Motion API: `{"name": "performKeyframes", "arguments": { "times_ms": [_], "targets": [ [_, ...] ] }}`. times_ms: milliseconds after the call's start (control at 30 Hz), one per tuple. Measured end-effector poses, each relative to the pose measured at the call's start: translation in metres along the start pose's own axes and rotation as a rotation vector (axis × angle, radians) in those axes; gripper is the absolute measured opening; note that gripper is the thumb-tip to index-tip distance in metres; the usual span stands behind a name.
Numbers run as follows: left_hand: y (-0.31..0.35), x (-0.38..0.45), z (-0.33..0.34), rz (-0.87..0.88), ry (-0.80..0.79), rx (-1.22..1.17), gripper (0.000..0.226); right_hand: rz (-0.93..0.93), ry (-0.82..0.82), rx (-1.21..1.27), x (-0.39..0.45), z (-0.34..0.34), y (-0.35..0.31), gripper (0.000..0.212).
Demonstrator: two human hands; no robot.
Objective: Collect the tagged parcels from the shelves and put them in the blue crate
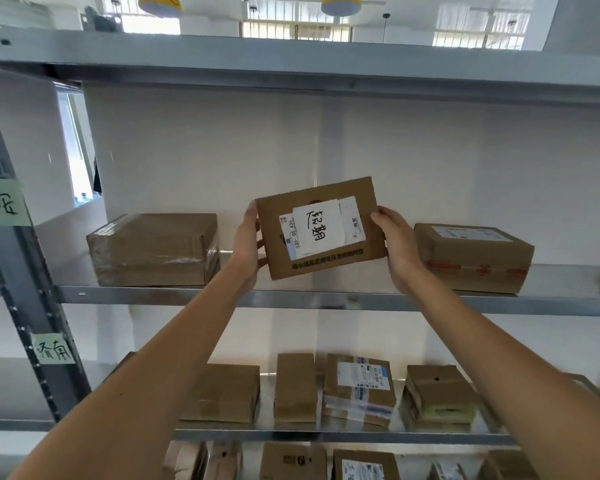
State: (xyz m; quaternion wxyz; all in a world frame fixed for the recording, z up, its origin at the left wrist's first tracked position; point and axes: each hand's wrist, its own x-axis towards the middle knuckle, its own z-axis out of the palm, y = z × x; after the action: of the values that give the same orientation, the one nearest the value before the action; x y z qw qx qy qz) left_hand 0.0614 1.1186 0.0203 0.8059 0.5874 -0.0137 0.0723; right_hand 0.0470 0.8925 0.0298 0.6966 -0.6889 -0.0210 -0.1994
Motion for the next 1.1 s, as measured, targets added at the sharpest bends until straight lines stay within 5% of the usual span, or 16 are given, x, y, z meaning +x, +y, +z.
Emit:
{"name": "performKeyframes", "arguments": {
  "times_ms": [133,300,433,567,733,833,1100],
  "targets": [
    [-0.010,-0.009,0.006,-0.123,-0.041,-0.123,0.090,-0.088,0.072,0.026,0.006,0.006,-0.014,0.026],
    [-0.032,-0.016,0.009,-0.138,-0.127,-0.228,0.072,-0.043,0.107,0.402,0.009,0.016,-0.034,0.046],
    [-0.035,-0.019,0.008,-0.173,-0.186,-0.278,0.069,0.020,0.164,0.440,0.003,0.022,-0.032,0.054],
    [-0.036,-0.013,-0.005,-0.204,-0.128,-0.063,0.073,0.025,0.145,0.375,0.003,0.015,-0.023,0.040],
    [-0.028,-0.018,0.010,-0.128,-0.211,0.222,0.070,0.053,0.117,0.146,0.003,0.017,-0.019,0.060],
    [-0.025,-0.024,0.026,-0.049,-0.182,0.218,0.062,0.057,0.113,0.135,0.002,0.018,-0.017,0.040],
    [-0.027,-0.027,0.046,0.041,-0.200,0.243,0.063,0.044,0.040,0.231,-0.005,0.004,0.004,0.040]
  ]
}}
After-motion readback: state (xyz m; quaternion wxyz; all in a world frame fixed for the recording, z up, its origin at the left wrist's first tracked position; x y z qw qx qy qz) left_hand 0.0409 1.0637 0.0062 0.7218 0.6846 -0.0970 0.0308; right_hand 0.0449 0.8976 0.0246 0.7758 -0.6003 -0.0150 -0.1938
